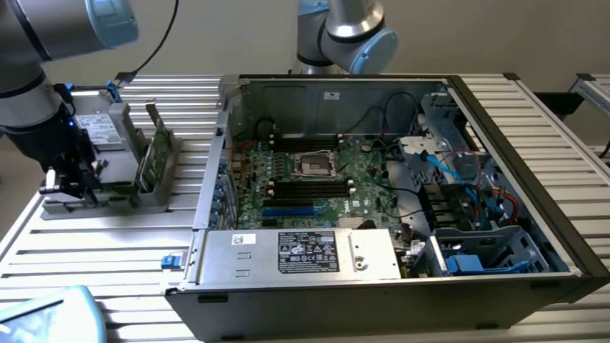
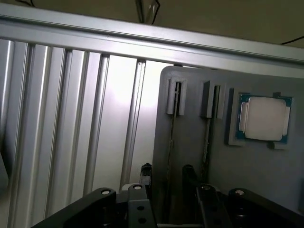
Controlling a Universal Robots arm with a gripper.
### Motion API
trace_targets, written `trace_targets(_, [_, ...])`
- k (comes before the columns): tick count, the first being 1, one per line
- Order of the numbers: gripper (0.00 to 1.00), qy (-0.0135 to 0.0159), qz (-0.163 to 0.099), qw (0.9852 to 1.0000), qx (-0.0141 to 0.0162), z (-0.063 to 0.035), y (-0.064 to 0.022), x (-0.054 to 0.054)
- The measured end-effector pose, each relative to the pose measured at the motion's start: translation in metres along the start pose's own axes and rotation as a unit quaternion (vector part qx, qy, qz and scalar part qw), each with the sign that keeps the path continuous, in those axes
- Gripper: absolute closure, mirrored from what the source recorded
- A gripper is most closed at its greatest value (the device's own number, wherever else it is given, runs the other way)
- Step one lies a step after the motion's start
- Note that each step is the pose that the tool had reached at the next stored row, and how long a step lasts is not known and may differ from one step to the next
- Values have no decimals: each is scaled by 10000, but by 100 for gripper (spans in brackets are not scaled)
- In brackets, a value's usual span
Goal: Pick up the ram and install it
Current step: 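Pick up the ram and move it above insertion slot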
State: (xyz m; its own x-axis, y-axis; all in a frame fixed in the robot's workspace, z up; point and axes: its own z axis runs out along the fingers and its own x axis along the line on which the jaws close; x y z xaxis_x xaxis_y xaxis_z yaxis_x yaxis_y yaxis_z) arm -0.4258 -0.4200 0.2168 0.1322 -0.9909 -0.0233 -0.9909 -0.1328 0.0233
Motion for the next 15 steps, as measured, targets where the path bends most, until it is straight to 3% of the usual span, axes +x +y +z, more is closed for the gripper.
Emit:
trace_targets(2, [60,-19,18,10000,-8,21,-1,5])
trace_targets(5, [60,-24,60,10000,-38,55,0,14])
trace_targets(8, [60,-33,92,9999,-47,100,-2,20])
trace_targets(15, [60,-112,151,9998,-44,177,-11,26])
